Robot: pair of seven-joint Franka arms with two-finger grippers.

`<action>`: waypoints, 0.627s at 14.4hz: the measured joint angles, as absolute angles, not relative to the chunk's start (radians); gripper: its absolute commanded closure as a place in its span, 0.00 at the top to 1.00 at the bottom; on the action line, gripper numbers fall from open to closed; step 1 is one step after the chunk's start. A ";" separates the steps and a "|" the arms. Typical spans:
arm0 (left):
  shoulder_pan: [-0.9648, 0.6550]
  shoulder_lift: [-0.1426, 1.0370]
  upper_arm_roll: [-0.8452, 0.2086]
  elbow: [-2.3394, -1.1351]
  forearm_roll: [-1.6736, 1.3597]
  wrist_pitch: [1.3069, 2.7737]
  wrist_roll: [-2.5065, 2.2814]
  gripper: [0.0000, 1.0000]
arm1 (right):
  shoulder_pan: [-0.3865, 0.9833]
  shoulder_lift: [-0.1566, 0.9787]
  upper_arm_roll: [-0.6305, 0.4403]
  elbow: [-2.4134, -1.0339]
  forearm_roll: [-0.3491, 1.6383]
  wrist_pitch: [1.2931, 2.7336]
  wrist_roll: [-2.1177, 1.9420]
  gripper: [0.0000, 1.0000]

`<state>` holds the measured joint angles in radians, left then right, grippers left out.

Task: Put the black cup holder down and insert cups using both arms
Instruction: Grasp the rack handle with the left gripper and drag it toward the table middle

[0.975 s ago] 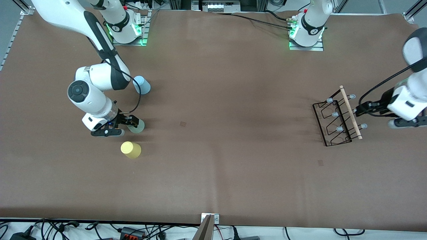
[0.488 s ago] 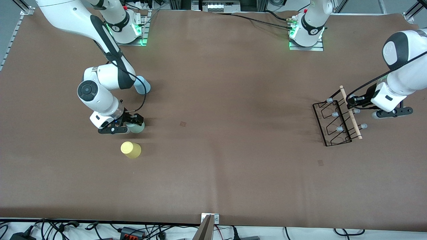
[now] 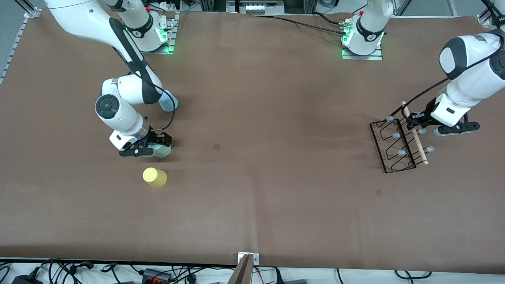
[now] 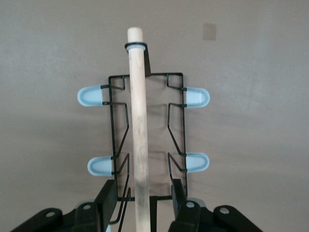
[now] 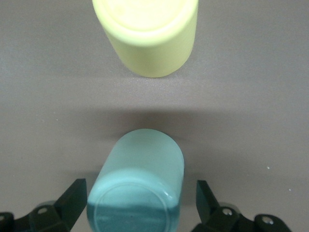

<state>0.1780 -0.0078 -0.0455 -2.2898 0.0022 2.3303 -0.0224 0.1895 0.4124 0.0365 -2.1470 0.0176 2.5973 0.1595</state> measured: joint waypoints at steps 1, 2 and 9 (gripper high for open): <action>0.178 -0.008 -0.046 -2.303 0.002 2.351 -0.022 0.55 | 0.190 0.412 0.037 -2.147 0.018 2.597 0.160 1.00; 0.178 -0.008 -0.047 -2.322 0.002 2.380 -0.022 0.54 | 0.190 0.412 0.036 -2.147 0.018 2.597 0.160 1.00; 0.180 -0.007 -0.048 -2.412 0.002 2.508 0.015 0.13 | 0.200 0.412 0.037 -2.149 0.018 2.597 0.160 0.15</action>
